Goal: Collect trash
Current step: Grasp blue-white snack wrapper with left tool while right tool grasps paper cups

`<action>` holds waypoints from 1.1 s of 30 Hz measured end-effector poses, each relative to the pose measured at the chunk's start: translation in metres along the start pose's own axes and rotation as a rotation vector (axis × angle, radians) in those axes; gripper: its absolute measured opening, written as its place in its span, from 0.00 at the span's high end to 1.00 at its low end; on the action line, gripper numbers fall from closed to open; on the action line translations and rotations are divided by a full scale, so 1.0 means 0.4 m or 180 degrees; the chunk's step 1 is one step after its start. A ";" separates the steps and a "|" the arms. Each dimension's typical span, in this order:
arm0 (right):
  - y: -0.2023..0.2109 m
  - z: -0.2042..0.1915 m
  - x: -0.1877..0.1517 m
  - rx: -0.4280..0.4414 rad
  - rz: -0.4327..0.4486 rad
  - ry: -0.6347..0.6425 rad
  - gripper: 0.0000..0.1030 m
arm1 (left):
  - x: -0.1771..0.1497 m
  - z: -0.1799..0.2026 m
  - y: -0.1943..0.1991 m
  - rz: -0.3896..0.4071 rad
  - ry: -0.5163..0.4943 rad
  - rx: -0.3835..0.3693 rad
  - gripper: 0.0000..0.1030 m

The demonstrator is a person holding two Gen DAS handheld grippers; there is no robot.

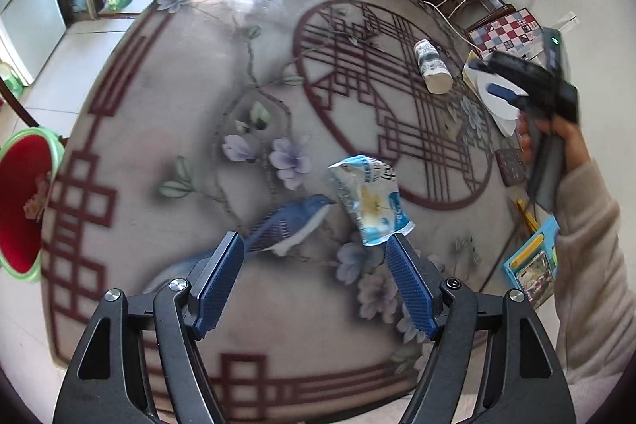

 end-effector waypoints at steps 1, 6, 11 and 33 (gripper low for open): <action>-0.033 0.007 0.011 0.0043 -0.0059 -0.0068 0.40 | 0.001 0.019 -0.007 -0.0004 -0.0014 0.0034 0.28; -0.189 0.003 0.049 0.0275 -0.0466 -0.0212 0.40 | 0.009 0.071 -0.024 -0.0016 -0.0035 0.0181 0.28; -0.231 0.003 0.044 0.0380 -0.0483 -0.0312 0.50 | 0.030 0.090 -0.049 -0.0006 0.0031 0.0289 0.28; -0.124 0.005 0.028 0.0456 -0.0329 -0.0058 0.68 | 0.034 0.200 -0.327 -0.0744 -0.0312 0.0217 0.65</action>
Point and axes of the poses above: each gripper's, at about its wrist camera, not at the fingertips, and y roughly against the way its jaws point, z to its right, x to its top, the point moved 2 cm from there along -y, roughly the way its jaws point, and after that the axes turned 2 degrees about y, right-handed, at the moved point
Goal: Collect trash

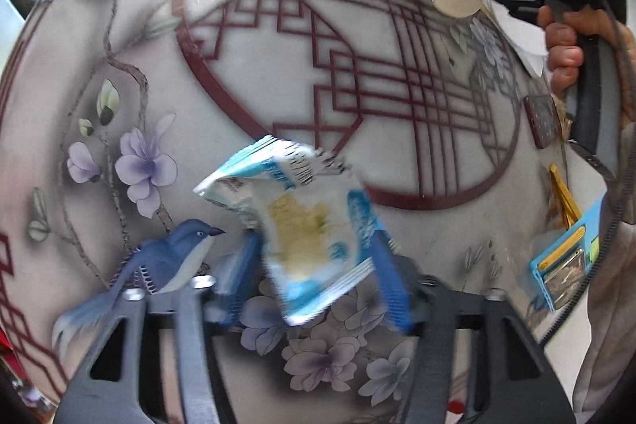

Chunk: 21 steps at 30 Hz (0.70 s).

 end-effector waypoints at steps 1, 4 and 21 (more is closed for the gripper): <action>0.008 -0.001 -0.002 0.0006 0.0021 -0.0001 0.68 | 0.000 -0.001 -0.003 -0.0007 -0.0014 0.0007 0.72; 0.031 -0.010 -0.008 0.0017 0.0062 0.0033 0.68 | -0.001 -0.013 -0.007 -0.0017 0.0049 -0.0053 0.89; 0.216 -0.161 -0.109 0.0116 0.0345 0.0486 0.68 | -0.027 -0.098 0.162 0.0680 0.0289 0.0074 0.91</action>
Point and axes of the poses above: each gripper's, at about its wrist camera, not at the fingertips, and y roughly against the way its jaws point, z to its right, x to its top, the point moved 2 cm from there along -y, roughly the way its jaws point, and after that the axes turned 2 degrees about y, right-handed, at the moved point
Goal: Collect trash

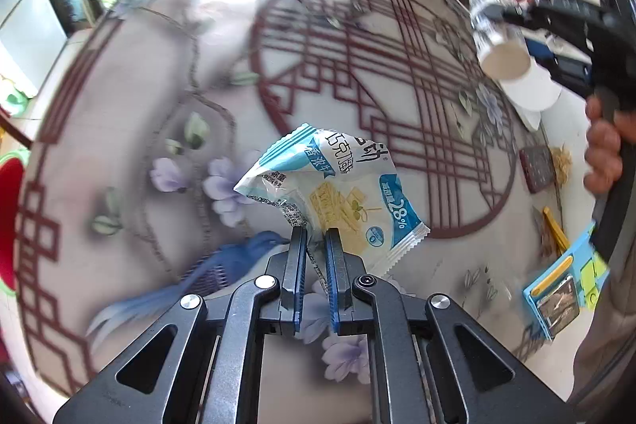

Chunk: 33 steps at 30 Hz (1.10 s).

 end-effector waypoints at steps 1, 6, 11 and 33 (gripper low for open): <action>0.009 -0.013 -0.009 -0.0012 -0.0001 0.0042 0.68 | -0.001 -0.011 0.014 0.0027 0.0024 0.0020 0.91; 0.055 -0.081 -0.043 -0.0058 0.0033 0.0263 0.68 | -0.010 -0.048 0.089 0.0256 0.0093 0.0122 0.91; 0.093 -0.152 -0.066 -0.0047 0.0104 0.0485 0.68 | -0.013 -0.080 0.143 0.0450 0.0157 0.0208 0.91; 0.124 -0.362 -0.197 -0.0021 0.0092 0.0671 0.68 | -0.041 -0.273 0.224 0.0665 0.0362 0.0247 0.91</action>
Point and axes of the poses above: each gripper's, at about its wrist camera, not at the fingertips, and y roughly against the way its jaws point, z to its right, x to its top, the point moved 2 cm from there along -y, roughly the way its jaws point, and after that the axes turned 2 degrees about y, right-handed, at the moved point
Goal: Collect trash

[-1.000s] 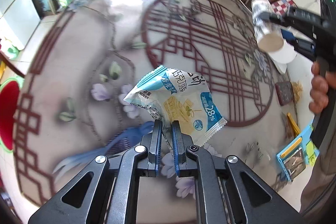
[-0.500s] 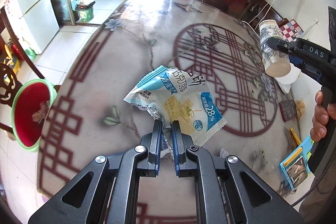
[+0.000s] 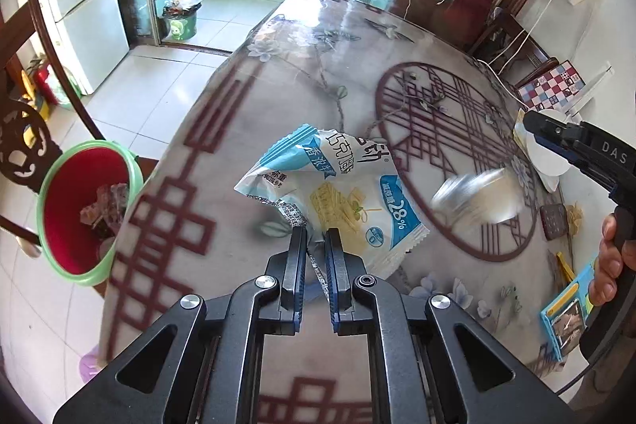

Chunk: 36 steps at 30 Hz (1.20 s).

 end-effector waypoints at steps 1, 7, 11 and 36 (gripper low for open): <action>0.004 -0.011 -0.002 -0.0039 0.0018 -0.0006 0.68 | 0.003 -0.010 0.000 -0.0007 -0.0025 -0.0016 0.91; 0.021 -0.078 -0.008 -0.0162 0.0070 -0.0122 0.68 | 0.015 -0.069 0.018 -0.0036 -0.0207 -0.0094 0.91; 0.015 -0.084 -0.023 -0.0052 0.0098 -0.0350 0.68 | 0.024 -0.117 0.021 -0.0076 -0.0252 -0.0117 0.91; -0.153 0.074 -0.183 -0.0278 -0.0886 -0.0100 0.33 | 0.048 -0.161 -0.004 -0.0187 -0.0274 -0.0279 0.91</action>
Point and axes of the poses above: each gripper's, at about its wrist camera, not at the fingertips, and y roughly against the way its jaws point, z to its right, x to its top, the point moved 2 cm from there along -y, roughly the way its jaws point, and after that the axes turned 2 degrees about y, right-handed, at the moved point
